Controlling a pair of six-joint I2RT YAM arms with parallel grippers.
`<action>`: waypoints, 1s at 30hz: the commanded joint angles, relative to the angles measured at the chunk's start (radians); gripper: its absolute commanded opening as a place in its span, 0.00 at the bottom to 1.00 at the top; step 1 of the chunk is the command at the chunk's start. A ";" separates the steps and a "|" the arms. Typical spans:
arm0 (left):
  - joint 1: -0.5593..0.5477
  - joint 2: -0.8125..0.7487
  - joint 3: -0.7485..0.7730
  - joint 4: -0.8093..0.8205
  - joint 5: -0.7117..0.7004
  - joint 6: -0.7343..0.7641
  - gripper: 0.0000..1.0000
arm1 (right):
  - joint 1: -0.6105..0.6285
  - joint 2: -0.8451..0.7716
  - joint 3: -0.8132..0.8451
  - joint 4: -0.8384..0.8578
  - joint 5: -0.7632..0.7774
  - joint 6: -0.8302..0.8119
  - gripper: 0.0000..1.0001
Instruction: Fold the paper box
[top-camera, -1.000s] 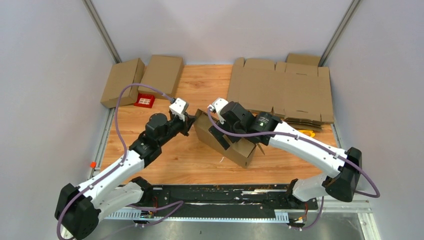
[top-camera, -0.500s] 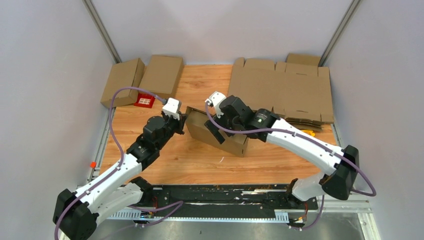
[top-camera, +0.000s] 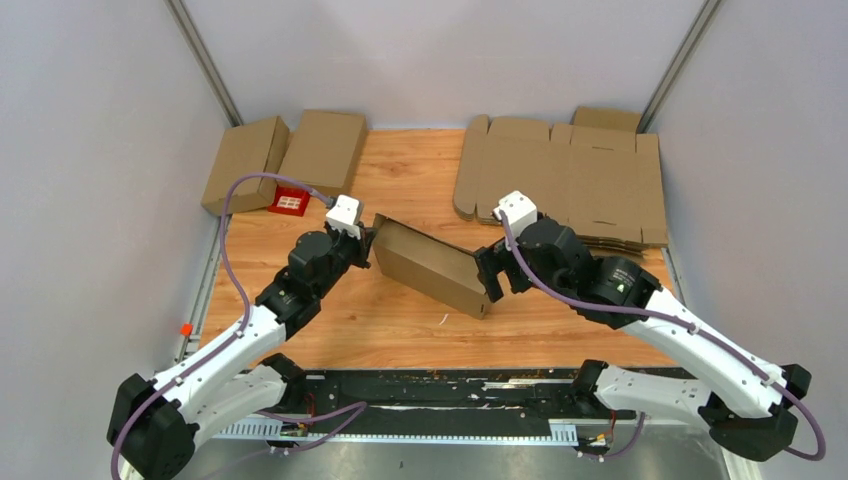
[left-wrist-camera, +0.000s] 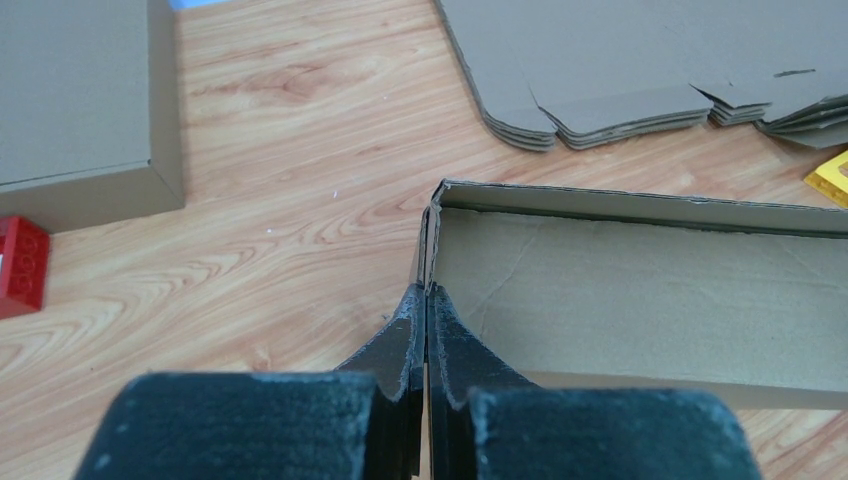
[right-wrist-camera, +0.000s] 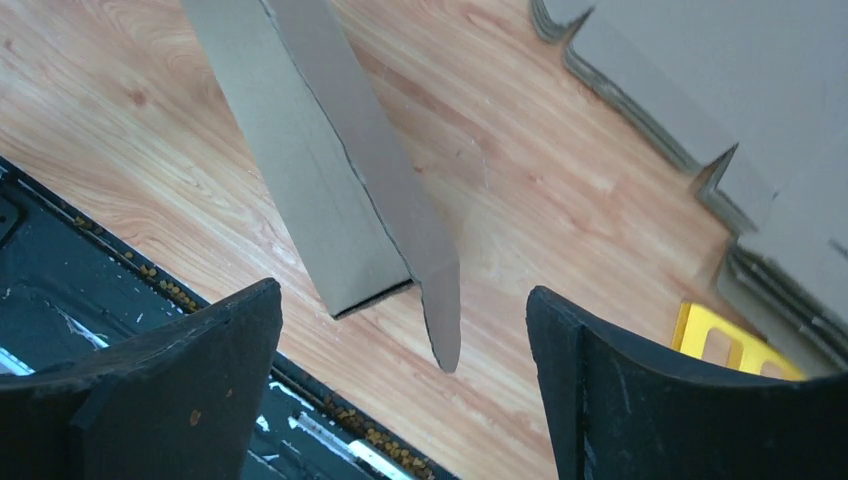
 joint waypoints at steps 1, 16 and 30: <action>0.002 0.001 -0.002 -0.027 0.016 -0.020 0.00 | -0.010 -0.042 -0.040 -0.074 0.057 0.139 0.87; 0.001 -0.005 -0.008 -0.021 0.021 -0.019 0.00 | -0.210 -0.067 -0.214 0.168 -0.173 0.347 0.54; 0.000 -0.001 -0.005 -0.019 0.045 -0.025 0.00 | -0.266 -0.051 -0.236 0.253 -0.315 0.487 0.32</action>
